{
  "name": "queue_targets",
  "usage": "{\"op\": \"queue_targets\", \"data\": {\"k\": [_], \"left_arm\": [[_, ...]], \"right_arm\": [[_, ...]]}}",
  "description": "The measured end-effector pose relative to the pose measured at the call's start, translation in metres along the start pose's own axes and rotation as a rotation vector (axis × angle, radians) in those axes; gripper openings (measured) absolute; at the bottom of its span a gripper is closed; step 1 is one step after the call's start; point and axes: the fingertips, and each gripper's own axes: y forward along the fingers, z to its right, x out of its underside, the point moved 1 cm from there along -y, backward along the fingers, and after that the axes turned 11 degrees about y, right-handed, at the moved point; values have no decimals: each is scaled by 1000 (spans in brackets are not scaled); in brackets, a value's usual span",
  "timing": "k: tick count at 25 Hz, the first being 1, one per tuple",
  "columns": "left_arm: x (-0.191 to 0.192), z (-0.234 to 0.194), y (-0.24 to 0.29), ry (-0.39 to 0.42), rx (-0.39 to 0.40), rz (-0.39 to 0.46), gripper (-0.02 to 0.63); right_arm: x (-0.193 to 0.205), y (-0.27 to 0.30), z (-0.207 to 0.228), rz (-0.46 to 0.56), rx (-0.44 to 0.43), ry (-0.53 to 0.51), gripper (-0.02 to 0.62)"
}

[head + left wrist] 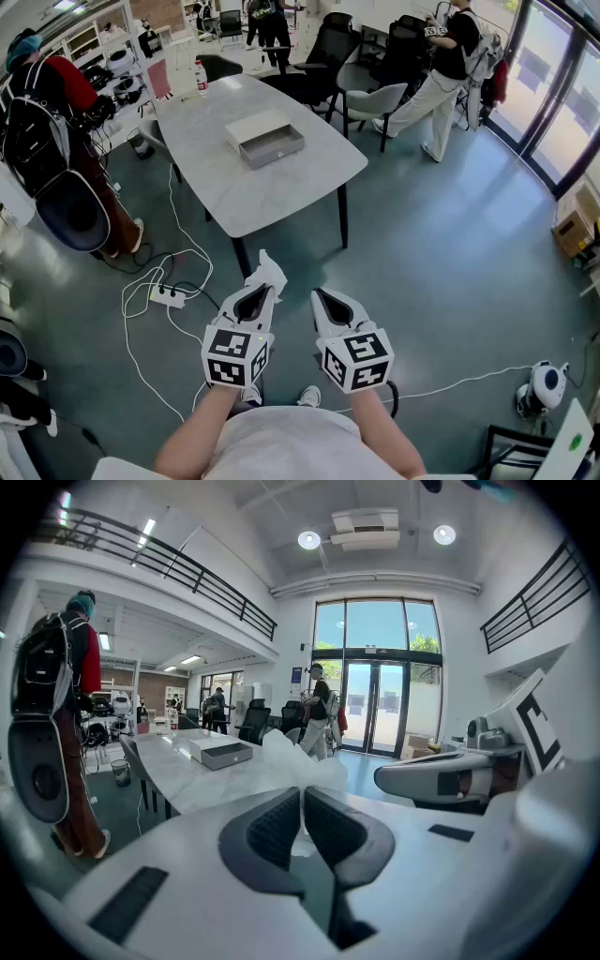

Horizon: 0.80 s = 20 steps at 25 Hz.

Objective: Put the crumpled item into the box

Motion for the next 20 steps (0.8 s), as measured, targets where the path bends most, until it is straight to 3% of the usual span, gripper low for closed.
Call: {"op": "queue_targets", "data": {"k": [8, 20], "left_arm": [[-14, 28, 11, 0, -29, 1, 21], [-16, 14, 58, -10, -31, -7, 21]], "right_arm": [[-5, -20, 27, -14, -34, 4, 5], [-17, 12, 58, -21, -45, -1, 5]]}}
